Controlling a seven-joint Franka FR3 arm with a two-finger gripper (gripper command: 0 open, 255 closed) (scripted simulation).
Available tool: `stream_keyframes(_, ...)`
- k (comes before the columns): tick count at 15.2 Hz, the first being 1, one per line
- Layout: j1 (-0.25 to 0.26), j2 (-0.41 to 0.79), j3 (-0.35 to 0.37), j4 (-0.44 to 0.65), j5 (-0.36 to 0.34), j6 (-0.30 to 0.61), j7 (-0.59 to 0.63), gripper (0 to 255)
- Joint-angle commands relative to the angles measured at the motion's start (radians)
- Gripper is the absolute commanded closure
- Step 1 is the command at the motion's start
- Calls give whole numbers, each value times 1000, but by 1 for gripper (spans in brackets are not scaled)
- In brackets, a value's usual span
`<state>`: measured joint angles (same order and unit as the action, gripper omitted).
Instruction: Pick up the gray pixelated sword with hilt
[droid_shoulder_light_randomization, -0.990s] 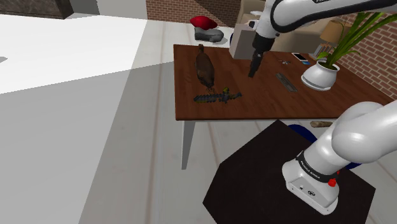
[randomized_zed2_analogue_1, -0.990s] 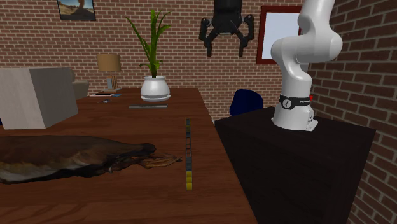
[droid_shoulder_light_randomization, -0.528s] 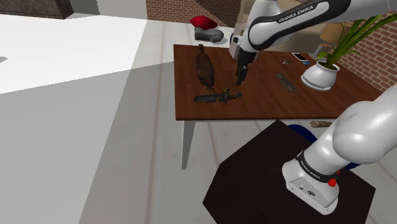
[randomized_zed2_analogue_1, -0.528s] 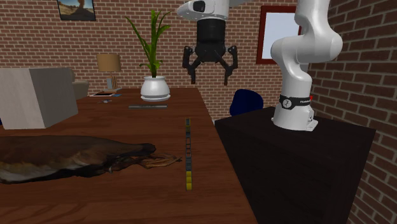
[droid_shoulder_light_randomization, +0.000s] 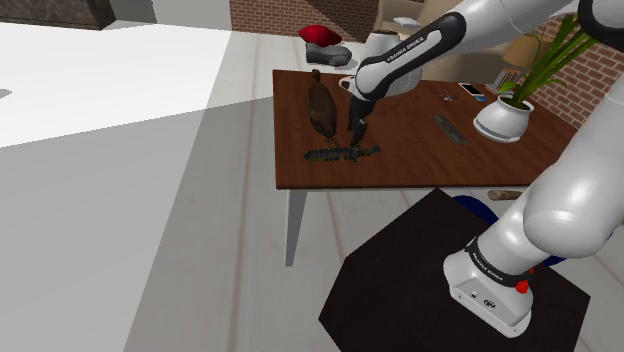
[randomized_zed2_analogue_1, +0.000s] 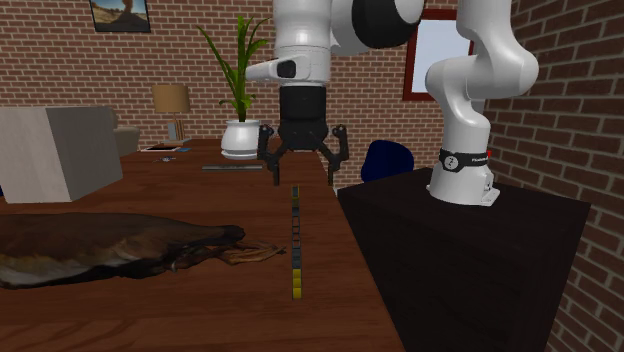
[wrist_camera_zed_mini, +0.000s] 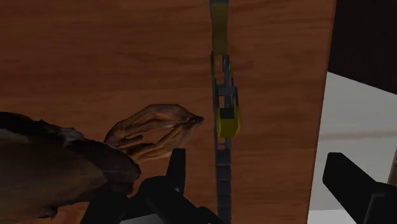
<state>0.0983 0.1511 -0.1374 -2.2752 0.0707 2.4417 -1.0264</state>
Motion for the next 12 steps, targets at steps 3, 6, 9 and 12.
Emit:
stream_keyframes(3, -7, 121, 26, 73, 35, 46, -88, 0)
stream_keyframes(6, -10, 153, 30, 70, 44, 81, -95, 0)
stream_keyframes(9, -13, 187, 35, 70, 53, 114, -102, 0)
stream_keyframes(12, -14, 205, 37, 70, 58, 132, -106, 0)
